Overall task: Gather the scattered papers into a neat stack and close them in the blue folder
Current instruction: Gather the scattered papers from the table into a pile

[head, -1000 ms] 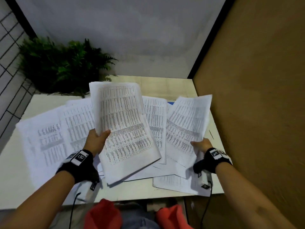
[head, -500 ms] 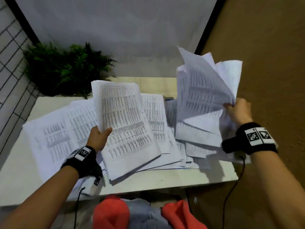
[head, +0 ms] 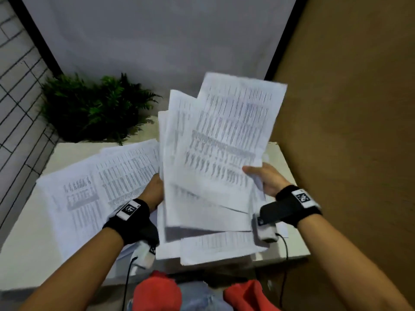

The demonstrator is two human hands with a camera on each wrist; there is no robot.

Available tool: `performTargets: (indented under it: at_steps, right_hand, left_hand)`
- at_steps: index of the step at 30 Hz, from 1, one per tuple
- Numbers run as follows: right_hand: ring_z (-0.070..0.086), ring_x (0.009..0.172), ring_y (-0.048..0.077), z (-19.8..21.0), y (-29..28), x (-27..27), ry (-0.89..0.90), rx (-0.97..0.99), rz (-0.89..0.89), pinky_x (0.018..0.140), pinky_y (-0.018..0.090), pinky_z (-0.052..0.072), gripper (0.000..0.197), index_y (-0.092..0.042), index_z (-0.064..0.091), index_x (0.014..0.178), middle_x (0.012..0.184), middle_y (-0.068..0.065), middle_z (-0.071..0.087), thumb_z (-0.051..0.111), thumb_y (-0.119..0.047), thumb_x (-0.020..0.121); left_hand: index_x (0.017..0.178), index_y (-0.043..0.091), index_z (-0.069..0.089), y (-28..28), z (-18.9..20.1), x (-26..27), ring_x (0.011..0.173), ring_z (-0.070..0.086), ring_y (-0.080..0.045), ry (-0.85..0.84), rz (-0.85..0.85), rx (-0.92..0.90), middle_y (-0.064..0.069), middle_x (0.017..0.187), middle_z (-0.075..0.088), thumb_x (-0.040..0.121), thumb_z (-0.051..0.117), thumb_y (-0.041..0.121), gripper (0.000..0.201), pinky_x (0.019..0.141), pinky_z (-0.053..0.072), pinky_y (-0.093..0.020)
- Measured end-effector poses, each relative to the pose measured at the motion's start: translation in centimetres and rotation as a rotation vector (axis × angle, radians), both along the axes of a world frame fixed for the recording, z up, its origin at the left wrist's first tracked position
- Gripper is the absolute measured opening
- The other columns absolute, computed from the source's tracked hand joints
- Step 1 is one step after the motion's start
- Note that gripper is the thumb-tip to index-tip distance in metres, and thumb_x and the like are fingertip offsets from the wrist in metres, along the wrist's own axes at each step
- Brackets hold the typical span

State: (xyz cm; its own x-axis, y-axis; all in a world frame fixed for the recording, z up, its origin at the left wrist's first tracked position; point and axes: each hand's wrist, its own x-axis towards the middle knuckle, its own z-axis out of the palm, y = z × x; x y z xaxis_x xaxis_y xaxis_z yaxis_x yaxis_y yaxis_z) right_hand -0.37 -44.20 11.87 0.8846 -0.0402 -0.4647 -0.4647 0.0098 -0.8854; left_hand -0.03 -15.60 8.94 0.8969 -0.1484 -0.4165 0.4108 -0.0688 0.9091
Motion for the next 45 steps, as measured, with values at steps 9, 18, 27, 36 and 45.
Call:
performTargets:
  at_steps: [9, 18, 27, 36, 45]
  right_hand:
    - [0.067, 0.084, 0.020, -0.2, 5.8, 1.7, -0.257, 0.006, -0.134, 0.078, 0.025, 0.056, 0.027, 0.000, 0.061, 0.105, 0.095, 0.010, 0.070, 0.063, 0.006, 0.079]
    - [0.068, 0.083, 0.002, 1.0, 7.5, 2.1, -0.440, 0.065, 0.044, 0.076, 0.020, 0.054, 0.054, -0.016, 0.062, 0.101, 0.084, -0.011, 0.074, 0.086, -0.023, 0.053]
    - [0.068, 0.088, 0.010, 1.9, 8.1, 2.8, -0.445, 0.016, 0.117, 0.088, 0.030, 0.054, 0.036, -0.023, 0.065, 0.094, 0.087, -0.008, 0.074, 0.079, -0.018, 0.061]
    - [0.065, 0.086, 0.005, -1.0, 9.0, 1.6, -0.328, -0.070, 0.203, 0.081, 0.024, 0.056, 0.033, -0.019, 0.059, 0.098, 0.097, 0.001, 0.066, 0.070, 0.001, 0.074]
    - [0.038, 0.132, 0.035, -8.0, -2.5, 1.5, 0.245, -0.634, -0.032, 0.107, 0.040, 0.035, 0.069, -0.007, 0.034, 0.138, 0.146, 0.017, 0.036, 0.070, -0.019, 0.080]
  left_hand:
    - [0.083, 0.026, 0.075, 4.0, 3.6, 0.7, 0.084, 0.070, -0.009, -0.065, 0.166, -0.367, 0.006, 0.084, 0.076, 0.082, 0.037, 0.063, 0.053, 0.085, 0.049, -0.030]
    - [0.077, 0.039, 0.074, 4.4, 3.7, 0.2, 0.077, 0.066, 0.009, -0.447, 0.080, -0.234, 0.028, 0.073, 0.071, 0.025, 0.082, 0.063, 0.058, 0.070, 0.052, -0.009]
    - [0.078, 0.038, 0.072, 3.6, 3.4, 0.5, 0.079, 0.067, 0.007, -0.410, 0.102, -0.187, 0.027, 0.076, 0.072, 0.036, 0.085, 0.053, 0.046, 0.078, 0.056, -0.019]
    - [0.096, 0.028, 0.061, 3.5, 1.1, -0.1, 0.088, 0.068, -0.004, -0.303, 0.147, -0.098, 0.013, 0.089, 0.072, 0.030, 0.082, 0.060, 0.076, 0.082, 0.055, -0.025]
    - [0.080, 0.001, 0.052, 4.8, -1.5, 1.3, 0.056, 0.048, -0.026, -0.205, 0.377, 0.275, -0.013, 0.057, 0.048, 0.090, 0.052, 0.015, 0.017, 0.059, 0.041, -0.034]
